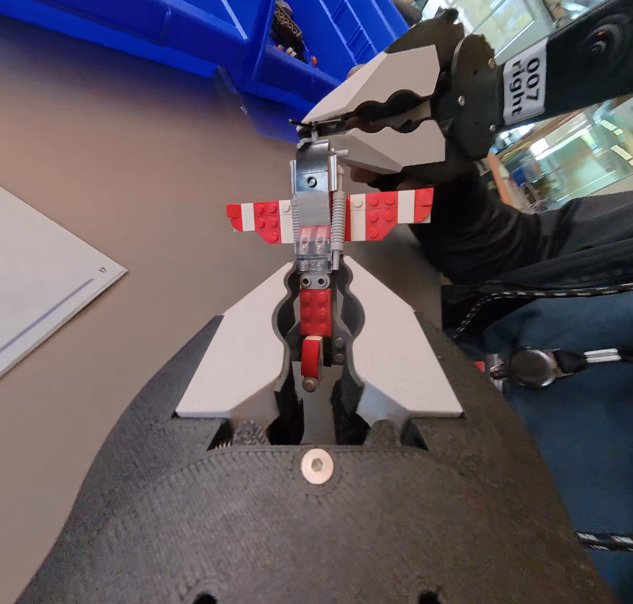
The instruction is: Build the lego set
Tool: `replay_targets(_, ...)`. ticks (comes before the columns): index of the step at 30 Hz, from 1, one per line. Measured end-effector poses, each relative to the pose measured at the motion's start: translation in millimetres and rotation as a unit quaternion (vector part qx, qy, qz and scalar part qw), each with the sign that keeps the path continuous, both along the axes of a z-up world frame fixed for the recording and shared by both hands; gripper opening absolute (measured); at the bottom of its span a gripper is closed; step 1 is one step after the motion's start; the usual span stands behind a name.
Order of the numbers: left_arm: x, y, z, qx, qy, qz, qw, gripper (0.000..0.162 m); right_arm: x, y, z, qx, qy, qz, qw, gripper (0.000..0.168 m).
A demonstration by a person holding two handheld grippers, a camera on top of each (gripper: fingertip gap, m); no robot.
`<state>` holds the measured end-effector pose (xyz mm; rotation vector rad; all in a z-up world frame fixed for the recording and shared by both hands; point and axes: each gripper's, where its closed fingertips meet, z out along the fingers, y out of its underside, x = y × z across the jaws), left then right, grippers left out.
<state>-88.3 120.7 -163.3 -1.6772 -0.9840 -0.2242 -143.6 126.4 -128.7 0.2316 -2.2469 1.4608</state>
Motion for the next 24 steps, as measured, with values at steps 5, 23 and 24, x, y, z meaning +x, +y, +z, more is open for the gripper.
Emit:
replay_targets(5,3,4,3,0.061,-0.054,0.001,0.997,0.019,0,0,-1,0.000,0.002,0.005,1.000,0.002)
replay_targets(23,4,-11,-6,-0.017,-0.031,0.000,0.999,0.021,-3,-8,-7,-0.020,-0.101,-0.023,0.994,0.002)
replay_targets(24,5,-11,-7,-0.020,-0.032,-0.001,0.999,0.021,-1,-9,-6,-0.023,-0.110,-0.017,0.993,0.002)
